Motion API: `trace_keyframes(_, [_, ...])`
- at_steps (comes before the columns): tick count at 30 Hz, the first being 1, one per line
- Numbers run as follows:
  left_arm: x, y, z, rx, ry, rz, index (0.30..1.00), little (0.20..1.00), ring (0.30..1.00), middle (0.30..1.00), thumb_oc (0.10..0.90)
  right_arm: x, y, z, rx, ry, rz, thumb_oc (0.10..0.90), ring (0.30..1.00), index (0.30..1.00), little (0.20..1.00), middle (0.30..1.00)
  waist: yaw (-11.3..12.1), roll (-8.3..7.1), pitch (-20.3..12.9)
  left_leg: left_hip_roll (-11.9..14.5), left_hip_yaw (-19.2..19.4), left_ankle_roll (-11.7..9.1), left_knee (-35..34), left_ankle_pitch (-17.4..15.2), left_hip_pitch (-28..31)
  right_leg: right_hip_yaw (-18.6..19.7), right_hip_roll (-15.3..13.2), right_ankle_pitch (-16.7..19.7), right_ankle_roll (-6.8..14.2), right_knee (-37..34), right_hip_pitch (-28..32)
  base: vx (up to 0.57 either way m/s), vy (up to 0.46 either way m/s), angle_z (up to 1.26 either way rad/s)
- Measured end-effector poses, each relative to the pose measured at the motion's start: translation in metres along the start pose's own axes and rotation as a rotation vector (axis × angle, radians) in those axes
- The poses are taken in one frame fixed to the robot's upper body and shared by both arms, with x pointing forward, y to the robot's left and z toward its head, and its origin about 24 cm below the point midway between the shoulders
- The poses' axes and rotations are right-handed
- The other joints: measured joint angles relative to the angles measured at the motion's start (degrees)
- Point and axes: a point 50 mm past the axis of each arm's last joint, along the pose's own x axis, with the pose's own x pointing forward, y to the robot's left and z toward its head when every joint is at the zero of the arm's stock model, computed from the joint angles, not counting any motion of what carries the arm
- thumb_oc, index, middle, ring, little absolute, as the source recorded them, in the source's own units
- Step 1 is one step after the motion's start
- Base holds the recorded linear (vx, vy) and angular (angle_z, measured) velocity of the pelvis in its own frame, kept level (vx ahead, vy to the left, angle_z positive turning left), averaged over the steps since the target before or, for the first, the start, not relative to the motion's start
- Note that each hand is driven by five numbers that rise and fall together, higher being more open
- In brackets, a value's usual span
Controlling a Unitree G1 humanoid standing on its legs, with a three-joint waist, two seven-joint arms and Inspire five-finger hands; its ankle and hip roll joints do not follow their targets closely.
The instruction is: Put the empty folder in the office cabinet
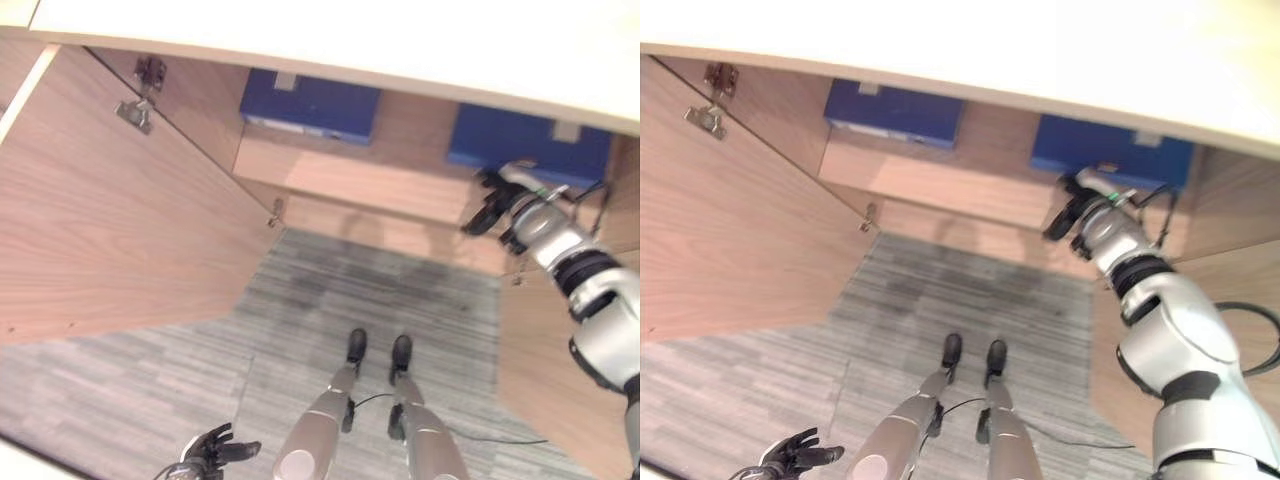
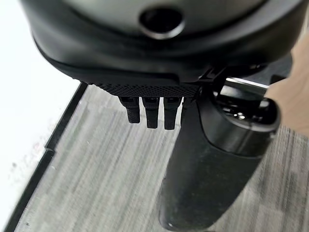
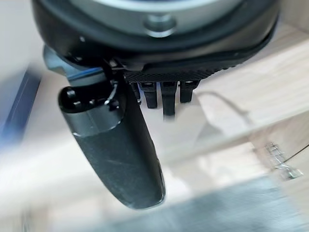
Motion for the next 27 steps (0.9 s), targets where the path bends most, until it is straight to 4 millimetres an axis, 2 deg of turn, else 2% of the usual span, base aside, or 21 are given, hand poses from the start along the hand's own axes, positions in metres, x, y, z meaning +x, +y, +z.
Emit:
trace_keyframes(2, [0.005, -0.015, 0.017, 0.020, -0.026, -0.043, 0.900, 0.900, 0.900, 0.900, 0.800, 0.005, 0.013, -0.009, -0.147, 0.065, 0.017, 0.800, 0.900, 0.900, 0.900, 0.900, 0.61, -0.43, -0.64, 0.05, -0.01, -0.21, 0.32, -0.16, 0.49, -0.05, 0.03, 0.08, -0.12, 0.00, 0.69, 0.00, -0.028, 0.07])
trace_keyframes(4, [0.007, -0.026, 0.031, 0.017, -0.079, -0.080, 0.900, 0.900, 0.900, 0.900, 0.800, 0.010, 0.017, 0.000, -0.182, 0.096, 0.053, 0.800, 0.900, 0.900, 0.900, 0.900, 1.17, -0.19, -0.82, 0.17, -0.03, -0.21, 0.21, -0.19, 1.41, -0.01, 0.07, 0.15, -0.20, -0.01, 1.58, 0.00, -0.034, -0.01])
trace_keyframes(5, [0.008, -0.029, 0.036, 0.027, -0.083, -0.085, 0.900, 0.900, 0.900, 0.900, 0.800, 0.010, 0.023, -0.006, -0.201, 0.142, 0.067, 0.800, 0.900, 0.900, 0.900, 0.900, 2.09, 0.20, -1.06, 0.17, -0.13, -0.21, 0.15, -0.19, 2.11, -0.21, 0.05, 0.23, -0.24, 0.00, 2.29, 0.01, -0.030, 0.07])
trace_keyframes(7, [0.008, -0.026, 0.028, 0.040, -0.043, -0.071, 0.900, 0.900, 0.900, 0.900, 0.800, 0.011, 0.043, -0.008, -0.269, 0.189, 0.119, 0.800, 0.900, 0.900, 0.900, 0.900, 2.27, 1.43, -3.18, 0.01, -0.97, 0.00, -0.32, -0.35, 3.28, -0.86, -0.08, 0.03, -0.42, 0.02, 3.46, 0.03, -0.013, 0.16])
trace_keyframes(9, [0.006, -0.023, 0.017, 0.059, 0.006, -0.060, 0.900, 0.900, 0.900, 0.900, 0.800, 0.009, 0.058, -0.015, -0.260, 0.203, 0.178, 0.800, 0.900, 0.900, 0.900, 0.900, 2.05, 2.52, -3.90, -0.21, -1.45, 0.14, -0.44, -0.44, 5.80, -1.14, -0.20, -0.26, -0.21, 0.02, 6.03, 0.07, -0.001, 0.09])
trace_keyframes(11, [0.004, -0.014, -0.004, 0.095, 0.098, -0.022, 0.900, 0.900, 0.900, 0.900, 0.800, 0.007, 0.080, -0.009, -0.121, 0.132, 0.229, 0.800, 0.900, 0.900, 0.900, 0.900, 0.56, 2.36, -4.25, -0.14, -1.25, 1.05, -0.47, -1.44, 10.14, -0.86, -0.11, -1.39, -0.13, 0.01, 10.18, 0.09, 0.000, -0.08])
trace_keyframes(12, [0.002, -0.009, -0.015, 0.111, 0.149, -0.004, 0.900, 0.900, 0.900, 0.900, 0.800, 0.006, 0.090, 0.004, -0.071, 0.074, 0.241, 0.800, 0.900, 0.900, 0.900, 0.900, -0.57, 1.66, -4.90, -0.01, -0.44, 1.06, -0.64, -2.09, 11.81, -0.28, -0.07, -1.80, -0.30, 0.00, 11.44, 0.13, 0.015, -0.43])
trace_keyframes(13, [-0.002, -0.005, -0.030, 0.145, 0.198, 0.017, 0.900, 0.900, 0.900, 0.900, 0.800, 0.003, 0.103, 0.026, 0.028, -0.031, 0.252, 0.800, 0.900, 0.900, 0.900, 0.900, -2.39, 0.14, -6.73, 0.27, 0.89, 1.23, -0.94, -2.69, 12.89, 1.04, 0.22, -1.89, -0.26, 0.01, 12.01, 0.19, 0.026, -0.46])
trace_keyframes(15, [0.001, -0.021, -0.023, 0.178, 0.159, -0.010, 0.900, 0.900, 0.900, 0.900, 0.800, -0.014, 0.133, 0.032, 0.348, -0.140, 0.283, 0.800, 0.900, 0.900, 0.900, 0.900, -4.22, -1.55, -8.00, 0.69, 2.41, 1.08, -1.39, -3.86, 17.10, 2.51, 0.51, -3.89, 0.03, 1.03, 14.49, 0.22, 0.043, -0.39])
trace_keyframes(16, [0.001, -0.037, -0.019, 0.205, 0.125, -0.060, 0.900, 0.900, 0.900, 0.900, 0.800, -0.039, 0.174, 0.017, 0.761, -0.142, 0.291, 0.800, 0.900, 0.900, 0.900, 0.900, -5.36, -2.58, -9.14, 0.87, 3.43, 1.22, -1.38, -5.04, 21.01, 3.18, 0.62, -5.64, 0.06, 2.12, 17.57, 0.15, 0.037, -0.43])
trace_keyframes(17, [0.001, -0.045, -0.020, 0.223, 0.119, -0.083, 0.900, 0.900, 0.900, 0.900, 0.800, -0.056, 0.203, 0.013, 0.953, -0.107, 0.302, 0.800, 0.900, 0.900, 0.900, 0.900, -6.44, -3.07, -11.23, 1.13, 4.17, 1.52, -1.41, -5.99, 22.27, 3.76, 0.77, -6.96, -0.25, 3.51, 18.13, 0.13, 0.064, -0.66])
trace_keyframes(18, [0.001, -0.049, -0.020, 0.219, 0.106, -0.094, 0.900, 0.900, 0.900, 0.900, 0.800, -0.071, 0.238, 0.004, 1.071, 0.007, 0.351, 0.800, 0.900, 0.900, 0.900, 0.900, -8.41, -3.70, -14.37, 1.54, 5.61, 2.31, -1.06, -7.19, 22.60, 4.17, 1.00, -8.03, -0.62, 4.62, 17.50, 0.10, 0.108, -0.75])
trace_keyframes(19, [0.003, -0.053, -0.009, 0.221, 0.070, -0.092, 0.900, 0.900, 0.900, 0.900, 0.800, -0.081, 0.255, -0.005, 1.136, 0.094, 0.362, 0.800, 0.900, 0.900, 0.900, 0.900, -9.20, -4.38, -14.69, 1.76, 7.81, 0.60, 0.87, -8.36, 22.50, 5.05, 1.02, -8.97, -0.73, 6.28, 16.96, 0.10, 0.154, -1.19])
trace_keyframes(20, [0.004, -0.052, -0.004, 0.202, 0.037, -0.064, 0.900, 0.900, 0.900, 0.900, 0.800, -0.092, 0.278, -0.015, 1.193, 0.217, 0.381, 0.800, 0.900, 0.900, 0.900, 0.900, -8.65, -5.88, -14.77, 1.07, 7.56, 0.78, 5.61, -9.16, 22.06, 7.30, 0.40, -9.31, -1.10, 7.80, 16.61, 0.07, 0.144, -1.76])
trace_keyframes(21, [0.003, -0.056, -0.006, 0.204, 0.028, -0.052, 0.900, 0.900, 0.900, 0.900, 0.800, -0.115, 0.306, -0.035, 1.279, 0.378, 0.387, 0.800, 0.900, 0.900, 0.900, 0.900, -8.44, -7.38, -15.15, -1.46, -2.70, 2.52, 14.51, -11.22, 19.32, 12.59, -1.09, -8.15, -2.87, 6.89, 17.59, 0.10, 0.141, -2.19])
trace_keyframes(22, [0.002, -0.065, -0.009, 0.210, 0.025, -0.072, 0.900, 0.900, 0.900, 0.900, 0.800, -0.127, 0.312, -0.055, 1.280, 0.448, 0.368, 0.800, 0.900, 0.900, 0.900, 0.900, -8.30, -5.64, -15.29, -0.09, -4.96, 1.42, 13.70, -13.36, 19.50, 12.35, -0.80, -7.44, -1.27, 6.22, 18.21, 0.06, 0.141, -1.78])
trace_keyframes(23, [0.001, -0.070, -0.014, 0.205, 0.041, -0.082, 0.900, 0.900, 0.900, 0.900, 0.800, -0.133, 0.313, -0.068, 1.297, 0.491, 0.344, 0.800, 0.900, 0.900, 0.900, 0.900, -8.82, -4.09, -15.22, 1.52, -5.06, 1.37, 12.50, -13.27, 19.11, 12.37, 0.04, -7.05, -0.71, 5.89, 18.69, 0.05, 0.154, -0.96])
trace_keyframes(24, [0.000, -0.084, -0.018, 0.202, 0.059, -0.113, 0.900, 0.900, 0.900, 0.900, 0.800, -0.149, 0.320, -0.094, 1.331, 0.616, 0.295, 0.800, 0.900, 0.900, 0.900, 0.900, -9.93, -1.33, -15.09, 3.65, -4.92, 0.16, 10.51, -13.34, 19.46, 12.25, 1.17, -6.23, -0.22, 4.74, 19.18, 0.01, 0.175, -0.33])
trace_keyframes(26, [-0.002, -0.089, -0.023, 0.204, 0.065, -0.124, 0.900, 0.900, 0.900, 0.900, 0.800, -0.173, 0.337, -0.112, 1.386, 0.787, 0.266, 0.800, 0.900, 0.900, 0.900, 0.900, -10.72, -1.53, -15.88, 3.27, -4.24, 0.69, 5.71, -11.73, 22.03, 11.92, -0.15, -5.94, 0.54, 3.32, 19.74, -0.03, 0.185, -0.14])
trace_keyframes(27, [-0.002, -0.088, -0.026, 0.209, 0.077, -0.122, 0.900, 0.900, 0.900, 0.900, 0.800, -0.176, 0.340, -0.113, 1.390, 0.807, 0.264, 0.800, 0.900, 0.900, 0.900, 0.900, -10.77, -1.79, -16.00, 3.25, -4.28, 1.13, 4.30, -10.89, 22.02, 11.92, -0.24, -5.98, 0.65, 3.24, 19.80, -0.07, 0.178, -0.06])
